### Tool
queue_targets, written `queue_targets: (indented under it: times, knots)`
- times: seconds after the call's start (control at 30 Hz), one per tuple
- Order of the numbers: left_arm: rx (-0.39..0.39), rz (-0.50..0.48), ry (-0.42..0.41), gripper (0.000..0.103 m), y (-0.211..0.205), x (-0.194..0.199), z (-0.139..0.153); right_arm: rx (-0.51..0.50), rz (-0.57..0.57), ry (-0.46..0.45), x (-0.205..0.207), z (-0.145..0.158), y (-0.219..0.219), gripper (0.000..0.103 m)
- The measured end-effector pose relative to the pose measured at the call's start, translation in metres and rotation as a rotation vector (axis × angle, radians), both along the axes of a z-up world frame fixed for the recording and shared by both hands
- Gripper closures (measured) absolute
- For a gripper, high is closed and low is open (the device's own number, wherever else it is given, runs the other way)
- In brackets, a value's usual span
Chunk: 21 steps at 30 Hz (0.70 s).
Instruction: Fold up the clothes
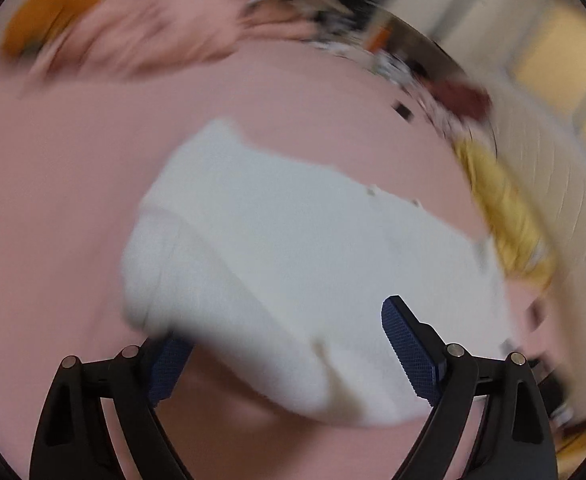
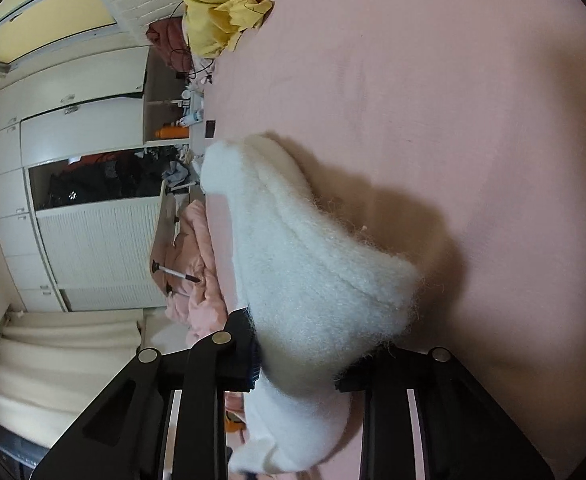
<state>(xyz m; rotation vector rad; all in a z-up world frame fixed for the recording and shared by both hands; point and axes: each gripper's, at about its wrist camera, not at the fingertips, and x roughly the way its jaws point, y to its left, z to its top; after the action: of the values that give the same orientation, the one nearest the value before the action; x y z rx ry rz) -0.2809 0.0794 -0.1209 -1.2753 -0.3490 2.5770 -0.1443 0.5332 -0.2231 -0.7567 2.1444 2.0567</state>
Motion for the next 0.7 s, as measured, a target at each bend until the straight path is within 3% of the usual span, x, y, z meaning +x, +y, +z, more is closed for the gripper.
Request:
queue_targets:
  times: [0.1,0.17,0.23,0.4,0.47,0.53,0.57,0.63,0.7]
  knots:
    - [-0.129,-0.1,0.05,0.013,0.052,-0.02,0.007,-0.009,-0.005,0.012,-0.002,0.005,0.0,0.076]
    - [-0.179,-0.093,0.064,0.013,0.074,-0.032,0.018,0.026,0.016,0.002,-0.004,0.009,0.0,0.076]
    - [-0.132,-0.018,0.035,0.013,0.068,-0.036,0.028,-0.002,0.016,-0.005,-0.003,0.001,0.002,0.076]
    - [0.101,0.344,0.006,0.016,-0.043,0.019,0.018,-0.035,0.022,0.003,-0.002,-0.013,0.003,0.076]
    - [0.093,0.489,-0.005,0.017,-0.094,0.041,0.006,-0.033,0.026,0.007,-0.003,-0.013,0.004,0.076]
    - [-0.031,0.608,-0.048,0.02,-0.136,0.054,-0.005,-0.036,0.024,0.008,-0.003,-0.013,0.004,0.076]
    - [-0.04,0.66,-0.08,0.023,-0.157,0.058,-0.007,-0.037,0.024,0.009,-0.003,-0.014,0.004,0.076]
    - [0.054,0.739,-0.083,0.028,-0.19,0.067,-0.004,-0.04,0.023,0.01,-0.004,-0.014,0.004,0.076]
    - [0.04,0.692,-0.018,0.028,-0.182,0.061,0.015,-0.042,0.021,0.011,-0.004,-0.014,0.004,0.076]
